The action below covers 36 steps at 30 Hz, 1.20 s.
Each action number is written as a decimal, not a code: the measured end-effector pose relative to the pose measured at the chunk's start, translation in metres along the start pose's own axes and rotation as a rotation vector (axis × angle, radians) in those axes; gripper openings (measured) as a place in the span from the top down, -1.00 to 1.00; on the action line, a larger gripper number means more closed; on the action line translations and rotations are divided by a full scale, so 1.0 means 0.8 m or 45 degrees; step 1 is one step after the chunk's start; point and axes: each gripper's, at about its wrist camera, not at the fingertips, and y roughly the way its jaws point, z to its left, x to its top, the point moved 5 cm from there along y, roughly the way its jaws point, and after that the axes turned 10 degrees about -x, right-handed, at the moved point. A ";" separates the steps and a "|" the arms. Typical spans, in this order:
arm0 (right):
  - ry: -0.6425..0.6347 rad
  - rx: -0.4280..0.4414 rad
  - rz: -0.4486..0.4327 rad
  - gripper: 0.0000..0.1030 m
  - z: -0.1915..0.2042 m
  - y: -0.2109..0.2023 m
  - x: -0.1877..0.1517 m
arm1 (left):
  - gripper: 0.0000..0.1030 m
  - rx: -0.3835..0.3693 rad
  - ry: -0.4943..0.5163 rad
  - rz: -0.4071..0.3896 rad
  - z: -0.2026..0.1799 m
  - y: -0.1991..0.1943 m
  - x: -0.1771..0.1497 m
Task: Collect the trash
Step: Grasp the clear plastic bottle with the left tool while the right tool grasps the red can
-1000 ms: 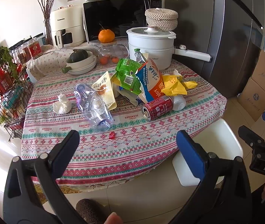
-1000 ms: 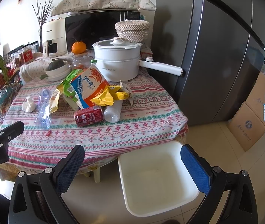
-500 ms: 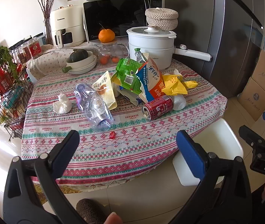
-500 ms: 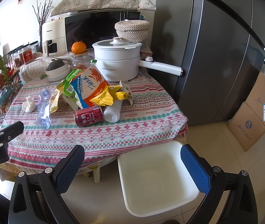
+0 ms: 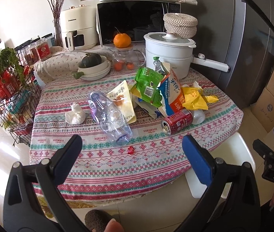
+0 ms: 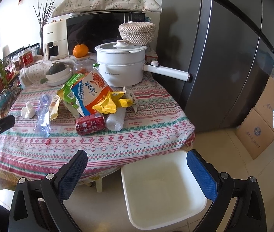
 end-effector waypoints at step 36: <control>0.166 0.318 0.576 -1.00 0.091 0.193 0.040 | -0.67 -0.140 -0.891 0.470 0.143 0.268 -0.015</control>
